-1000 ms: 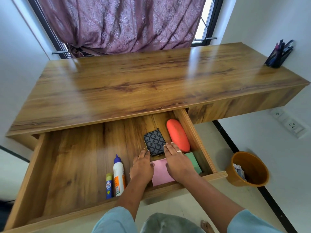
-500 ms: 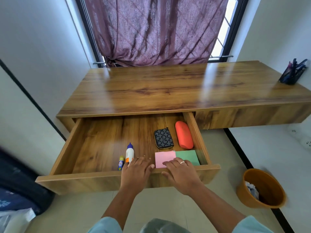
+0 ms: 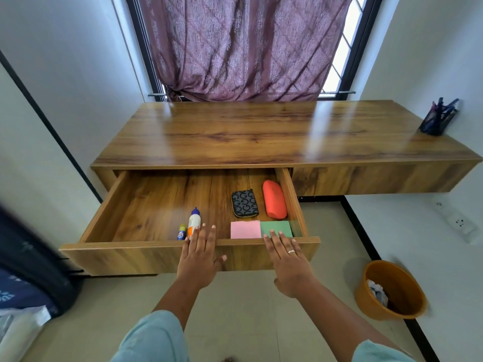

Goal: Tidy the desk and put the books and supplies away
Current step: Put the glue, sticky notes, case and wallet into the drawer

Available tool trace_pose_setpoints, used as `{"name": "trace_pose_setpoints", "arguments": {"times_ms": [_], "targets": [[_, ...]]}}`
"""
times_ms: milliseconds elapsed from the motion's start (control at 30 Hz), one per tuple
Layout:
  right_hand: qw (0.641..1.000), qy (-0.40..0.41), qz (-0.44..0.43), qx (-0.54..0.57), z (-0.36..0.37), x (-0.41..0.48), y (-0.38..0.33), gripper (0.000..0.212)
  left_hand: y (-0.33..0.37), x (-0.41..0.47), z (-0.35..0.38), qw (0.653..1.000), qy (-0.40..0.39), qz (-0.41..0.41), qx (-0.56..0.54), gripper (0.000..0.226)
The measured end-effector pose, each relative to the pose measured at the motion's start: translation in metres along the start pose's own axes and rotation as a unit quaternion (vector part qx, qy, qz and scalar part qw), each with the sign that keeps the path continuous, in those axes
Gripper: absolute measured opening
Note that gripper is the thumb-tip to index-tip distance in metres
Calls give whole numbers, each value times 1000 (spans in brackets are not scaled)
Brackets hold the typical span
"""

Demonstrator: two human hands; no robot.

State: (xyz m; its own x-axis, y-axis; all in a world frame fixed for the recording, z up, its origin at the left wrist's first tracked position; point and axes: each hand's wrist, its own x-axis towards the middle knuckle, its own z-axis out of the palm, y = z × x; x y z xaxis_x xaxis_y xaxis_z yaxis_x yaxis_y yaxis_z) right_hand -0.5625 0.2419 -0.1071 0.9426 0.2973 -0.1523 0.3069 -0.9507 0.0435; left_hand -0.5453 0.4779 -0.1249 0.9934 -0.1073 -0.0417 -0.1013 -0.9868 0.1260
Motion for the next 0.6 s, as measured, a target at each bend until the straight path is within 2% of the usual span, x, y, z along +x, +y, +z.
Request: {"name": "trace_pose_setpoints", "arguments": {"times_ms": [133, 433, 600], "targets": [[1000, -15, 1, 8, -3, 21, 6, 100, -1, 21, 1, 1000, 7, 9, -4, 81], [999, -11, 29, -14, -13, 101, 23, 98, -12, 101, -5, 999, 37, 16, 0, 81], [999, 0, 48, -18, -21, 149, 34, 95, -17, 151, -15, 1000, 10, 9, 25, 79]]}}
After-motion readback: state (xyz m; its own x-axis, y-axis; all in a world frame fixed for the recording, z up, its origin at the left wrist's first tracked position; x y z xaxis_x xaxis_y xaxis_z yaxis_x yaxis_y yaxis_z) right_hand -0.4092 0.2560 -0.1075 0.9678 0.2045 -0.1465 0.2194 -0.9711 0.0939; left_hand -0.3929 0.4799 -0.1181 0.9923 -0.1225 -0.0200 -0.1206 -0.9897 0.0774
